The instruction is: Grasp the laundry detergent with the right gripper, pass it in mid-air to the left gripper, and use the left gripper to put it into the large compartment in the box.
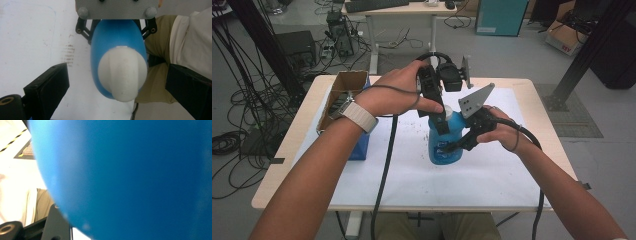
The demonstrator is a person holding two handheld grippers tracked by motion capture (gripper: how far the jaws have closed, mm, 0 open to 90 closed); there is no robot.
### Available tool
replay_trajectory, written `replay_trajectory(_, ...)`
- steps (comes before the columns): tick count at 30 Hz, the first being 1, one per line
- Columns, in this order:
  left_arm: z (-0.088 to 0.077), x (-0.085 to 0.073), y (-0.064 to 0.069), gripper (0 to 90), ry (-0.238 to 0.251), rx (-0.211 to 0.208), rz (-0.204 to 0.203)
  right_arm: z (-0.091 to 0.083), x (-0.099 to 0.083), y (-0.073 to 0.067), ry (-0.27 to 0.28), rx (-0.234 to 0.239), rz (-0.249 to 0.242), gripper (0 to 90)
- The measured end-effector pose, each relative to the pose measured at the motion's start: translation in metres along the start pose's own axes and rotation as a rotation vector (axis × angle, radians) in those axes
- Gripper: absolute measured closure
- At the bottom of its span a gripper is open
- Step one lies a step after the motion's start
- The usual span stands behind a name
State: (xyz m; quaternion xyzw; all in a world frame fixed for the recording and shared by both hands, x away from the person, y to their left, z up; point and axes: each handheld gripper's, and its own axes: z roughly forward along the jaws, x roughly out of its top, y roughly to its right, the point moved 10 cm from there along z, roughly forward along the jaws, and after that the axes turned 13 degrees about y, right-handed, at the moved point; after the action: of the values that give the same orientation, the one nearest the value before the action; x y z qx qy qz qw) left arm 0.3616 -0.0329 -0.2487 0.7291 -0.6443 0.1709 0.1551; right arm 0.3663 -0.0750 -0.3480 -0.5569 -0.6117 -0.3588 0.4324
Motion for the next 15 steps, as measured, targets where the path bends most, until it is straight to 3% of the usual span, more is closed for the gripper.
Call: replay_trajectory(15, 0.0012, -0.0016, 0.0001, 5.9, -0.008, -0.005, -0.004, 0.0008, -0.0018, 0.0008, -0.004, 0.003, 0.004, 43.4)
